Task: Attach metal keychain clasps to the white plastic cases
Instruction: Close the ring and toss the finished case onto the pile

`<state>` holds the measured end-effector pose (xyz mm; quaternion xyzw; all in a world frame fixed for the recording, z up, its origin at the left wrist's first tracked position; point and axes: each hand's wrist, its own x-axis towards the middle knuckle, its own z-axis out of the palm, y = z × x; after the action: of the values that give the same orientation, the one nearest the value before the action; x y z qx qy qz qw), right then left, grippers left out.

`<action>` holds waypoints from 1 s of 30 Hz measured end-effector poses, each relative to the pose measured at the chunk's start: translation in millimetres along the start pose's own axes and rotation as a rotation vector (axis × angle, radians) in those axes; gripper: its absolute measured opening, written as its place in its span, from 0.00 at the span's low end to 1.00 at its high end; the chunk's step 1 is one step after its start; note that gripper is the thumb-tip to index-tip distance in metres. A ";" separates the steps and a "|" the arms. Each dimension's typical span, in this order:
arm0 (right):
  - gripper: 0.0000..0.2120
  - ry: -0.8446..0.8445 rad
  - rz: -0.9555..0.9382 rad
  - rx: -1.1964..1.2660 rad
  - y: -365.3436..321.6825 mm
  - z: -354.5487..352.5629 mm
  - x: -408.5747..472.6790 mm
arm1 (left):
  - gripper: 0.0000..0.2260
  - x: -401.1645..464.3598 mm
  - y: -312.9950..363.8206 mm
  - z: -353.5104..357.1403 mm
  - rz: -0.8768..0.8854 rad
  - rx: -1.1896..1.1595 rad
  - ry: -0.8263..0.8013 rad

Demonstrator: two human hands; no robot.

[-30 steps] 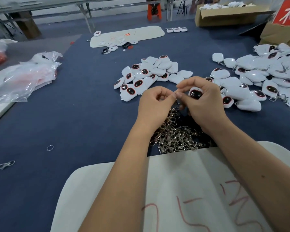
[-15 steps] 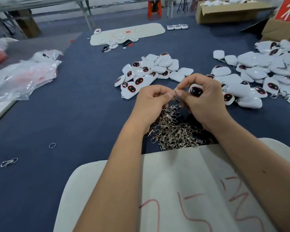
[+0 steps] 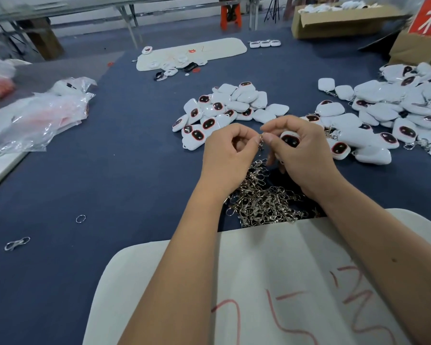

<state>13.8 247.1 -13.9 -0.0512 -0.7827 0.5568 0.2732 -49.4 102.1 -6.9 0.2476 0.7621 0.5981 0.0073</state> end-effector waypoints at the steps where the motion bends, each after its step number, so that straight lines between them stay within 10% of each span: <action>1: 0.05 -0.025 0.033 -0.013 -0.2 0.6 0.4 | 0.04 0.4 0.3 -0.4 0.011 -0.006 0.022; 30: 0.06 -0.031 -0.157 -0.363 -6.6 1.5 -4.0 | 0.05 -5.2 -6.5 -3.7 0.203 0.342 -0.007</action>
<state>18.0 241.8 -9.8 -0.0300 -0.8760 0.3843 0.2898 -48.4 95.7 -13.4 0.3230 0.8236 0.4568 -0.0927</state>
